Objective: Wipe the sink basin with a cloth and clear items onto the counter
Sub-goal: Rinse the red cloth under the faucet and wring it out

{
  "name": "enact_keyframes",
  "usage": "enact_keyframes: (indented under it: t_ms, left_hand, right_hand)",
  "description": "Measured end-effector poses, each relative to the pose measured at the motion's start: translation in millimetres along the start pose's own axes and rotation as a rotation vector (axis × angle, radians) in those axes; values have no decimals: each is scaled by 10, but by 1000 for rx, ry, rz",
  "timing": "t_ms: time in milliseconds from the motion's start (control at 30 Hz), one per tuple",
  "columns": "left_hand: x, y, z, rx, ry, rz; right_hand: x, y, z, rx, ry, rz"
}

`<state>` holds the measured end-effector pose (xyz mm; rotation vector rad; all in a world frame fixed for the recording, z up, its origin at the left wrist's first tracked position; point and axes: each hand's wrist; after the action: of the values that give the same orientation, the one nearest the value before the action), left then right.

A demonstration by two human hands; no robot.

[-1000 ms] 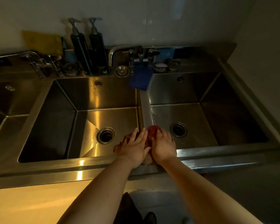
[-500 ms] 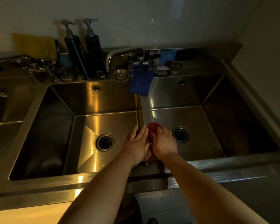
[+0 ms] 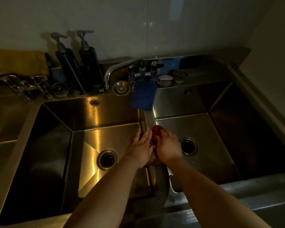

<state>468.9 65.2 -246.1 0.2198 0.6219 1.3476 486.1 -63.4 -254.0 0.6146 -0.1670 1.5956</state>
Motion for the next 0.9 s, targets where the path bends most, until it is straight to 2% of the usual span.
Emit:
enact_keyframes:
  t_ms: [500, 633, 700, 900]
  left_hand:
    - [222, -518, 444, -19, 27, 1]
    - [190, -473, 358, -65, 208, 80]
    - [177, -434, 296, -118, 326, 111]
    - [182, -210, 85, -170, 347, -20]
  right_hand:
    - [217, -638, 140, -25, 34, -120]
    - [254, -542, 97, -87, -67, -148]
    - [244, -471, 88, -100, -121, -123]
    - [103, -148, 98, -86, -62, 2]
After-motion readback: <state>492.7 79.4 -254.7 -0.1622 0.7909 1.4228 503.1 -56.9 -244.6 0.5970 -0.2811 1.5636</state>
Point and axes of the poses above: each hand's wrist, its own y-axis away from the middle knuckle, its own z-axis out of the back of the hand, x = y × z, and after that the axes turned 7 degrees about x, right-handed
